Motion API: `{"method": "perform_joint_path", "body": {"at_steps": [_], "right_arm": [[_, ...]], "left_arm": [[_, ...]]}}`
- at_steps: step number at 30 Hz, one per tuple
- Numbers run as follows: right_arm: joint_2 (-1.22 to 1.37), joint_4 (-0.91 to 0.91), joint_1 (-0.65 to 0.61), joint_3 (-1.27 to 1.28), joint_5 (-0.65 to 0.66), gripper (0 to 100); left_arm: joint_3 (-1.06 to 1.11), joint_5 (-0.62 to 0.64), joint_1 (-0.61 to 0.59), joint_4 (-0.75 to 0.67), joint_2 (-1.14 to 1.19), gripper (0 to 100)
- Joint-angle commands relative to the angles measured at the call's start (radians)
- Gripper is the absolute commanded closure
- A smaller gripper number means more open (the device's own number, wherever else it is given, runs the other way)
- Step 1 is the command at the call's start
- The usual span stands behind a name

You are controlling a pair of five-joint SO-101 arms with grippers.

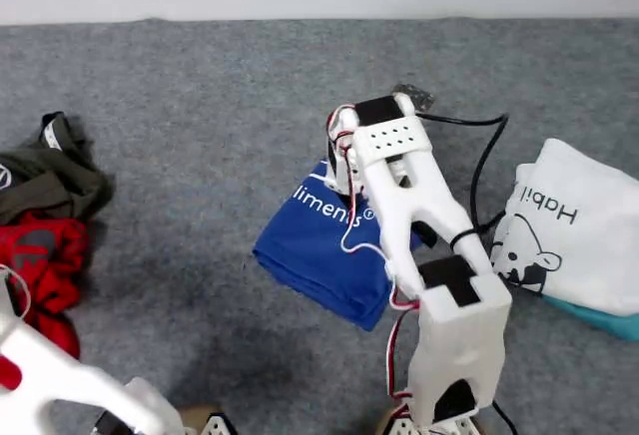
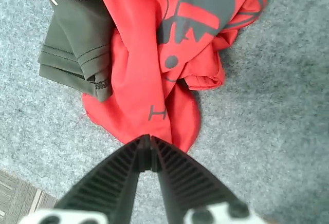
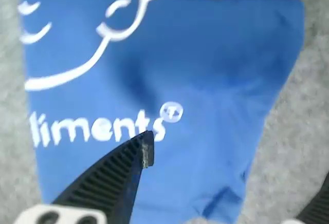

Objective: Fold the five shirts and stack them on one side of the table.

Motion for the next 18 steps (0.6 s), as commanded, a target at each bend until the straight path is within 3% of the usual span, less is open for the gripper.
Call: {"method": "perform_joint_path", "body": {"at_steps": [1,6,10,18], "right_arm": [[0.048,-0.048,0.03,-0.005,-0.006,52.0],[0.186,-0.151,0.035,-0.006,-0.011,55.1],[0.272,-0.205,0.028,-0.012,-0.006,67.1],[0.295,-0.137,0.053,-0.071,0.052,91.1]], "left_arm": [[-0.039,-0.008,0.006,-0.023,-0.023,99],[-0.039,-0.008,0.006,-0.023,-0.023,99],[-0.039,-0.008,0.006,-0.038,-0.023,99],[-0.039,-0.008,0.008,-0.055,-0.021,99]]}}
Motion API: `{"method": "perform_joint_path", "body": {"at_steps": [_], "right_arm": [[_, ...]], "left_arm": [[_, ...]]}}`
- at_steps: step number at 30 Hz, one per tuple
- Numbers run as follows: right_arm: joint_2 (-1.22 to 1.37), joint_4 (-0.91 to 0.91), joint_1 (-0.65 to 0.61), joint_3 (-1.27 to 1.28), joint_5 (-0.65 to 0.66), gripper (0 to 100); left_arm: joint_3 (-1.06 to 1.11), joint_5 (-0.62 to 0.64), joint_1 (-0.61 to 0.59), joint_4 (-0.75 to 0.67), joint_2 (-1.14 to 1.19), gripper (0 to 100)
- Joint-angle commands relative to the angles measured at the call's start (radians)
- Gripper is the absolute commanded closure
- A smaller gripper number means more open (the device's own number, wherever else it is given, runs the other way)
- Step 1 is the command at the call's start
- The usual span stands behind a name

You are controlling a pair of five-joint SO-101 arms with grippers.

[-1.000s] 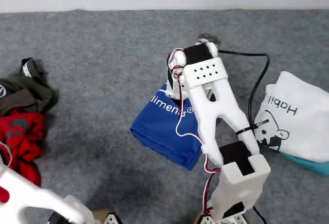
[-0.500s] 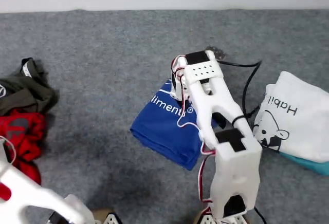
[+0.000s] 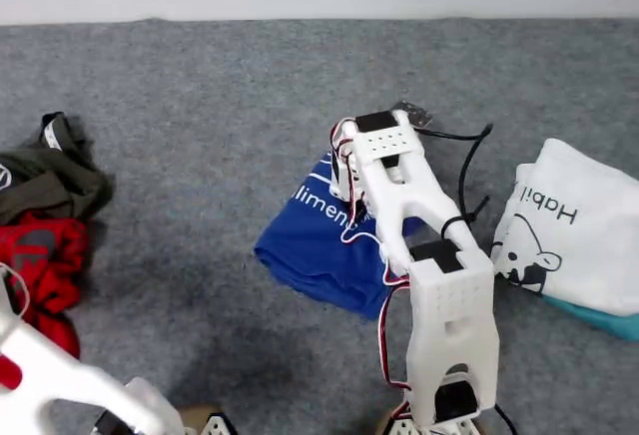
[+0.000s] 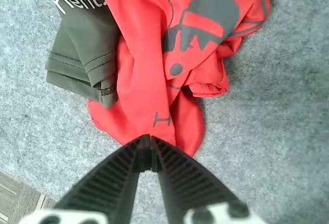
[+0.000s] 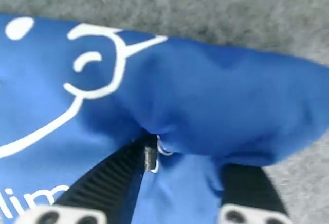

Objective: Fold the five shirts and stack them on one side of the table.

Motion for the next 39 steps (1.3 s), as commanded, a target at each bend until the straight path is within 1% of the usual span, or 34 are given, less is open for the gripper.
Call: {"method": "perform_joint_path", "body": {"at_steps": [1,3,8,12,15,20,30,33,39], "right_arm": [[0.05,0.002,0.028,-0.028,0.044,93.6],[0.05,0.004,0.051,-0.028,0.061,98.8],[0.044,0.005,0.105,-0.028,0.087,99.0],[0.002,0.097,0.124,-0.063,0.16,99.0],[-0.081,0.186,0.125,-0.078,0.232,99.0],[-0.259,0.28,0.127,-0.078,0.331,99.0],[-0.585,0.366,0.142,-0.077,0.477,99.1],[-0.659,0.369,0.186,-0.077,0.526,99.1],[-0.782,0.367,0.332,-0.077,0.701,99.1]], "left_arm": [[-0.039,-0.008,0.005,-0.031,-0.021,99],[-0.039,-0.008,0.005,-0.035,-0.018,99],[-0.039,-0.008,0.058,-0.034,-0.021,99],[-0.039,-0.008,0.094,-0.034,-0.021,99],[-0.039,-0.008,0.094,-0.034,-0.021,99],[-0.039,-0.008,0.094,-0.034,-0.018,99],[-0.041,-0.008,0.095,-0.061,-0.015,99],[-0.041,-0.009,0.095,-0.06,-0.015,99],[-0.041,-0.012,0.095,-0.063,-0.015,99]]}}
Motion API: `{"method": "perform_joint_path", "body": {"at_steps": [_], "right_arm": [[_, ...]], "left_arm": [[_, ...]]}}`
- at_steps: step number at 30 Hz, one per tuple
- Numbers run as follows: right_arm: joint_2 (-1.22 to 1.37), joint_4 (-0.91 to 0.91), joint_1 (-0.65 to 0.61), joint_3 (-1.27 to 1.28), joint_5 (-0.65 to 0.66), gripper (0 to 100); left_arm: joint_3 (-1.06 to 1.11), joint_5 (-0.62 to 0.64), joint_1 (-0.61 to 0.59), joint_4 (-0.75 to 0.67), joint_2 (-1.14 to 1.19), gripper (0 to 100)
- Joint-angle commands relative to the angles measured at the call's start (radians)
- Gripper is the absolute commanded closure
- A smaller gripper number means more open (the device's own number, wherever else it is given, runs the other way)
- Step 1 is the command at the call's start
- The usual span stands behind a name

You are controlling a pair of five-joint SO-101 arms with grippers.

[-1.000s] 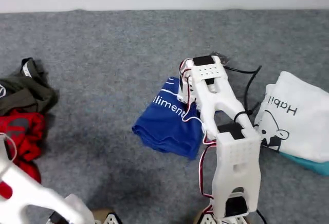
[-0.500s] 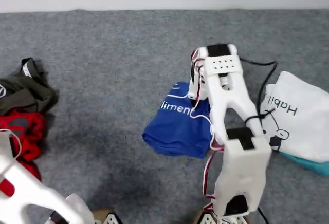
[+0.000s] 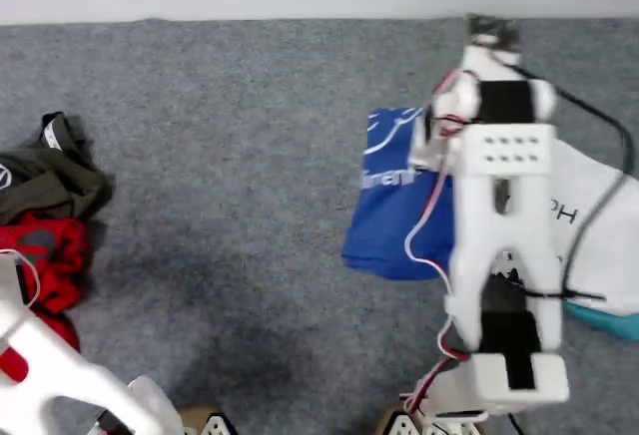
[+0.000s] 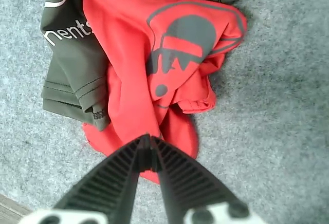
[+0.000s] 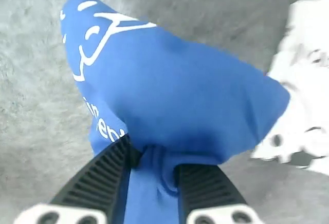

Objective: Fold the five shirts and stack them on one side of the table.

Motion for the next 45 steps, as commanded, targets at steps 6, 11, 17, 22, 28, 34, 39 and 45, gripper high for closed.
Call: {"method": "perform_joint_path", "body": {"at_steps": [6,11,17,22,28,34,39,45], "right_arm": [[-0.142,0.038,0.246,-0.028,0.236,99.1],[-0.137,0.033,0.364,-0.028,0.334,99.1],[-0.136,-0.024,0.463,-0.026,0.404,99.1],[-0.134,-0.09,0.515,-0.025,0.446,99.1],[-0.074,-0.205,0.535,0.055,0.465,99.1],[0.081,-0.371,0.572,0.117,0.465,98.8],[0.222,-0.47,0.627,0.114,0.465,95.7],[0.255,-0.427,0.679,0.064,0.374,67.9]], "left_arm": [[-0.036,-0.014,0.008,-0.04,-0.014,99],[-0.033,-0.014,0.008,-0.044,-0.014,99],[-0.031,-0.014,0.008,-0.044,-0.014,99],[-0.031,-0.011,0.008,-0.04,-0.014,99],[-0.031,-0.009,0.008,-0.038,-0.014,99],[-0.031,-0.011,0.006,-0.038,-0.014,99],[-0.031,-0.012,0.006,-0.041,-0.014,99],[-0.03,-0.014,0.006,-0.044,-0.014,99]]}}
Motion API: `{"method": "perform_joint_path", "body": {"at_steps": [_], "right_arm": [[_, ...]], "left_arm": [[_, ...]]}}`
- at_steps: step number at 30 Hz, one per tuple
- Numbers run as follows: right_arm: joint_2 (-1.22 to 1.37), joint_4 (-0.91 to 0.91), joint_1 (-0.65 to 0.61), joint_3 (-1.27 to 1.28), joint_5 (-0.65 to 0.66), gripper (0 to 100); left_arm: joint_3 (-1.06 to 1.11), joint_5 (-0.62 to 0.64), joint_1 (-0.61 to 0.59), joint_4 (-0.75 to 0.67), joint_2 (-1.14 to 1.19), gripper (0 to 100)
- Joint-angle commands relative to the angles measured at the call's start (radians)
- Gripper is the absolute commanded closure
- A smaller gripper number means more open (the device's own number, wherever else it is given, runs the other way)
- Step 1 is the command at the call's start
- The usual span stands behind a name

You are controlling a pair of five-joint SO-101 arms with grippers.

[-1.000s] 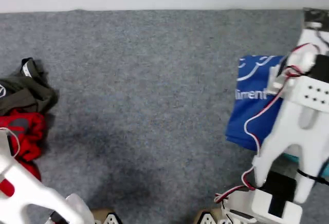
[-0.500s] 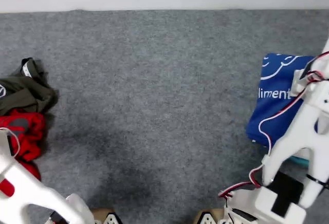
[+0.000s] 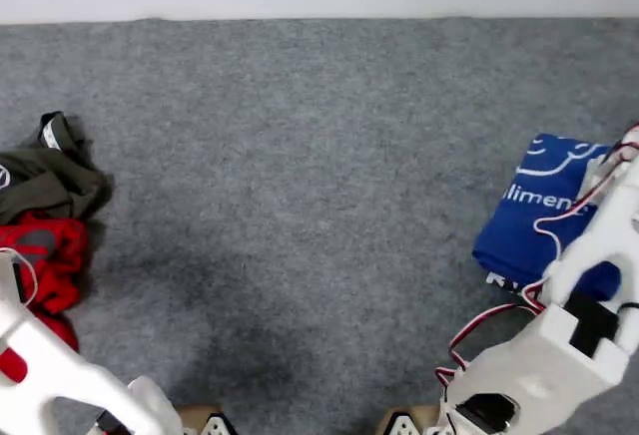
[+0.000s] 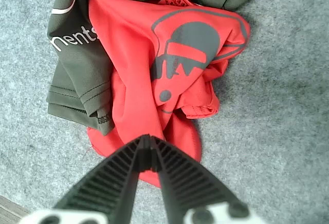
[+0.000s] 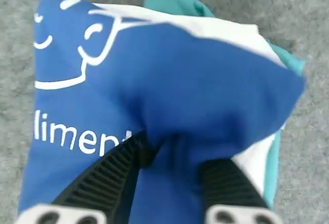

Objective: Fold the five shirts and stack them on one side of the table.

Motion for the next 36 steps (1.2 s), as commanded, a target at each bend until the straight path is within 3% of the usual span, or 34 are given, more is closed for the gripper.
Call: {"method": "perform_joint_path", "body": {"at_steps": [1,4,8,13,15,16,18,22,30,36], "right_arm": [[-0.015,0.047,0.028,-0.087,-0.107,63.6],[-0.021,0.171,0.031,-0.206,-0.135,58.9],[-0.045,0.314,0.01,-0.362,-0.137,63.9],[-0.045,0.355,-0.031,-0.407,-0.124,86.1],[-0.031,0.371,-0.047,-0.404,-0.061,98.5],[-0.018,0.397,-0.047,-0.404,-0.041,99.6],[0.013,0.472,-0.041,-0.404,-0.04,95.5],[0.107,0.486,0.021,-0.384,-0.015,98.5],[0.375,0.483,0.137,-0.388,0.186,99.0],[0.266,0.49,0.108,-0.516,0.201,99.0]], "left_arm": [[-0.03,-0.014,0.006,-0.023,-0.014,99],[-0.03,-0.014,0.008,-0.023,-0.014,99],[-0.03,-0.014,0.008,-0.023,-0.014,99],[-0.03,-0.014,0.008,-0.023,-0.014,99],[-0.03,-0.014,0.008,-0.023,-0.014,99],[-0.03,-0.015,0.008,-0.023,-0.014,99],[-0.03,-0.015,0.008,-0.023,-0.014,99],[-0.03,-0.015,0.008,-0.023,-0.014,99],[-0.03,-0.015,0.008,-0.023,-0.014,99],[-0.03,-0.015,0.008,-0.023,-0.014,99]]}}
